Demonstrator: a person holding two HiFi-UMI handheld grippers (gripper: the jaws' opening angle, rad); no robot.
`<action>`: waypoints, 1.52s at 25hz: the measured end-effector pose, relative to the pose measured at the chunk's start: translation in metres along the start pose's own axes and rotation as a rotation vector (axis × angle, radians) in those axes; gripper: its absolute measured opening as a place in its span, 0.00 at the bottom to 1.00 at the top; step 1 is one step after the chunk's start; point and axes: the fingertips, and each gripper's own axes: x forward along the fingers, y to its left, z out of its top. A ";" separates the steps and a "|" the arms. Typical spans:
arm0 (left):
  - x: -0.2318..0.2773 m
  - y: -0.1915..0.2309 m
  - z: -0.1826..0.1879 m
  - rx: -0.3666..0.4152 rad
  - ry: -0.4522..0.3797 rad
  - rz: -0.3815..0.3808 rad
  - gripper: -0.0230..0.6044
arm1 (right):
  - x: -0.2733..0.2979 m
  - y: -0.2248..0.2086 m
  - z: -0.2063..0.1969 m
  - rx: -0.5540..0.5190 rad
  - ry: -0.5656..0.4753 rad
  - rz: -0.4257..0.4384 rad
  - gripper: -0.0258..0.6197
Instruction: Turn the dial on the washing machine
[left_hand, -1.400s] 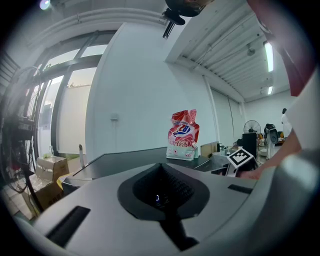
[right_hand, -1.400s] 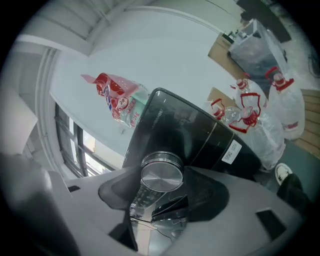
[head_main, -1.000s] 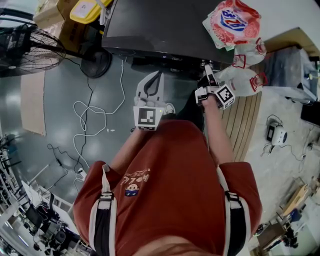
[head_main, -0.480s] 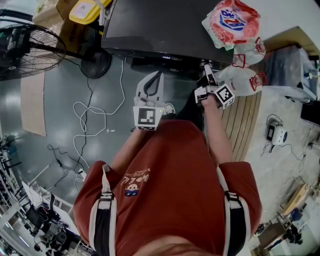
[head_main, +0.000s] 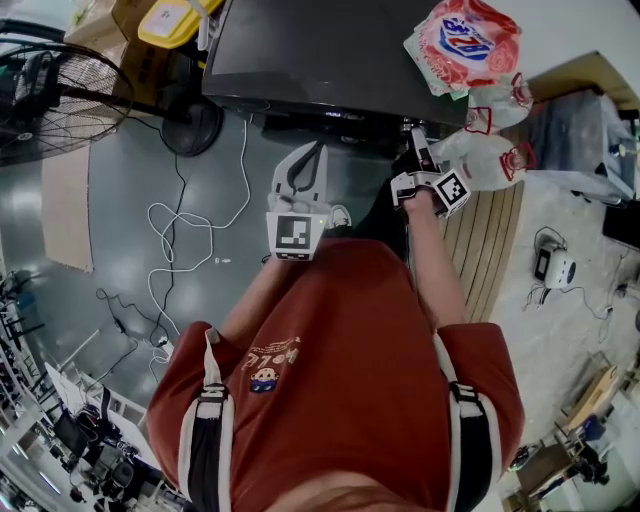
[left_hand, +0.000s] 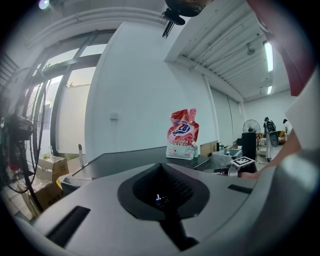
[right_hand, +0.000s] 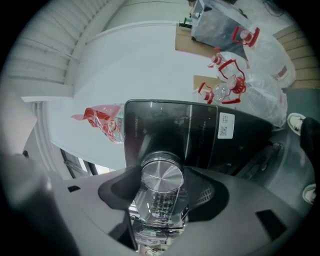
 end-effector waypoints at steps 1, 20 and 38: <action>0.000 0.000 0.000 0.000 0.000 0.000 0.05 | 0.000 -0.001 0.000 0.024 -0.002 0.010 0.47; -0.001 0.003 0.000 0.004 -0.001 -0.003 0.05 | 0.000 -0.008 -0.001 0.345 -0.076 0.128 0.47; -0.007 0.004 0.000 -0.010 -0.005 0.013 0.05 | -0.031 -0.012 -0.011 0.164 -0.046 0.024 0.49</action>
